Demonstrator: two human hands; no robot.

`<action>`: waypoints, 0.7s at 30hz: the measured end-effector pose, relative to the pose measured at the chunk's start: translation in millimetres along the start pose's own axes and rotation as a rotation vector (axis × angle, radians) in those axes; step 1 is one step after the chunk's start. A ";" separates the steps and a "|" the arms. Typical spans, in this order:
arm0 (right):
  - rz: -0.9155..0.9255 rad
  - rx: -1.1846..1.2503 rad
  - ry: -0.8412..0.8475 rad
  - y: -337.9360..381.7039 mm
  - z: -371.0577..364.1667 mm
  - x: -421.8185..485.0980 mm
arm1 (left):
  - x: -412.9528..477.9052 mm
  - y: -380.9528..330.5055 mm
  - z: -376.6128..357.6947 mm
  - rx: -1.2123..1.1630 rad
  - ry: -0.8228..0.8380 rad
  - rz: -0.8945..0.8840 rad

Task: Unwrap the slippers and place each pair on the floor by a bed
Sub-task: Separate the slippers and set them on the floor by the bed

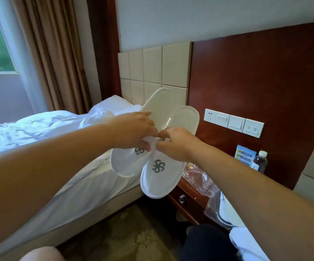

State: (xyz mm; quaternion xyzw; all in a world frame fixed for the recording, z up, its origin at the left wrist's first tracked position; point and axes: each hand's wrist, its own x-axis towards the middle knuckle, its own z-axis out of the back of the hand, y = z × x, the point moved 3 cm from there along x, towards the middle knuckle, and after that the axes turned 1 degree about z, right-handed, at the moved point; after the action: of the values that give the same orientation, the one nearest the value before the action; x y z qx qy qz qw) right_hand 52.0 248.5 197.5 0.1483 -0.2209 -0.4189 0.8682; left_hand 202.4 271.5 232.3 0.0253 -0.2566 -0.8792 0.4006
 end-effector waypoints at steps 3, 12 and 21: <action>0.021 -0.028 0.080 16.5 -3.5 -2.6 | -17.7 5.4 -2.1 -0.037 0.101 0.129; 0.055 -0.045 0.201 45.3 -8.3 -2.3 | -77.4 21.1 2.3 -0.114 0.124 0.353; 0.094 -0.027 0.142 73.1 -30.0 -1.0 | -136.0 22.6 -2.0 -0.268 0.122 0.485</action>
State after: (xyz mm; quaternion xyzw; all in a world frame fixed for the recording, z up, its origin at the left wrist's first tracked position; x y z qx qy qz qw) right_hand 115.1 295.7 203.8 0.1555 -0.1600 -0.3689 0.9023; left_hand 310.7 355.8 219.4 -0.0370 -0.1118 -0.7806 0.6138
